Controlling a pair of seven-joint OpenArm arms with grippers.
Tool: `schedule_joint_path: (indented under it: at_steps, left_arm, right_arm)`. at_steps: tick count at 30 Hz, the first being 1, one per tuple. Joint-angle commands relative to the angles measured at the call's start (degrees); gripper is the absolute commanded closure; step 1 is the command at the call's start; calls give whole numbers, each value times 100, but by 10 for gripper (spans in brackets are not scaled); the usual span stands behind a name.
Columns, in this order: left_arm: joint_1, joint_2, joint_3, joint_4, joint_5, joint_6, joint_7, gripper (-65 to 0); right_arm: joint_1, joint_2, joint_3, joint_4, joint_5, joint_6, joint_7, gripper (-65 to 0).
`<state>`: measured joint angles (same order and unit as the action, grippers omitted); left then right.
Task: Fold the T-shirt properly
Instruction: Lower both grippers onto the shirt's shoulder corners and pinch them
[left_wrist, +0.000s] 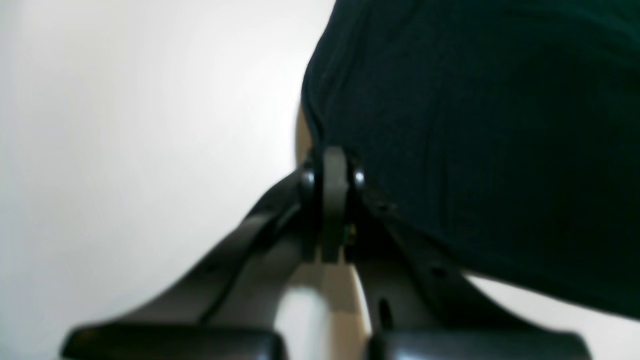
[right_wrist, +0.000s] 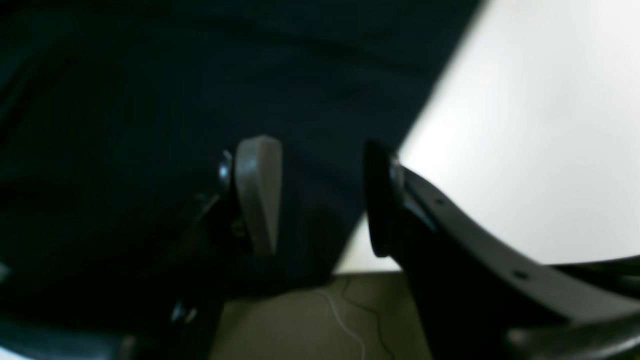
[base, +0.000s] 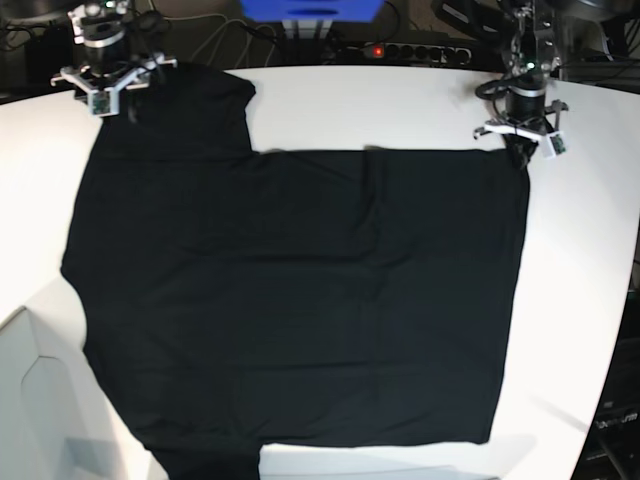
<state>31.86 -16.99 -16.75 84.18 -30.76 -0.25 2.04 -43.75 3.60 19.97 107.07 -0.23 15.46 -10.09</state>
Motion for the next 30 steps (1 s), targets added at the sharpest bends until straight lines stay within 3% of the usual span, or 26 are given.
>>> schedule_joint_path:
  at_steps: [1,8,21,30]
  left_arm:
    - [115,-28,-8,-1,-23,38,292,0]
    - [195,16,-342,-1,4,38,319,0]
    - [256,16,-351,-9,30,38,319,0]
    - [274,16,-351,-9,30,38,319,0]
  right_arm:
    - [36,-56,179,14,10,199,99,-281]
    - [405,-144,839,-496,10,1069,90,-282]
    - [634,-144,874,-610,10,1069,72,-282]
    - [827,-109,874,-654,10,1069,-525,-282]
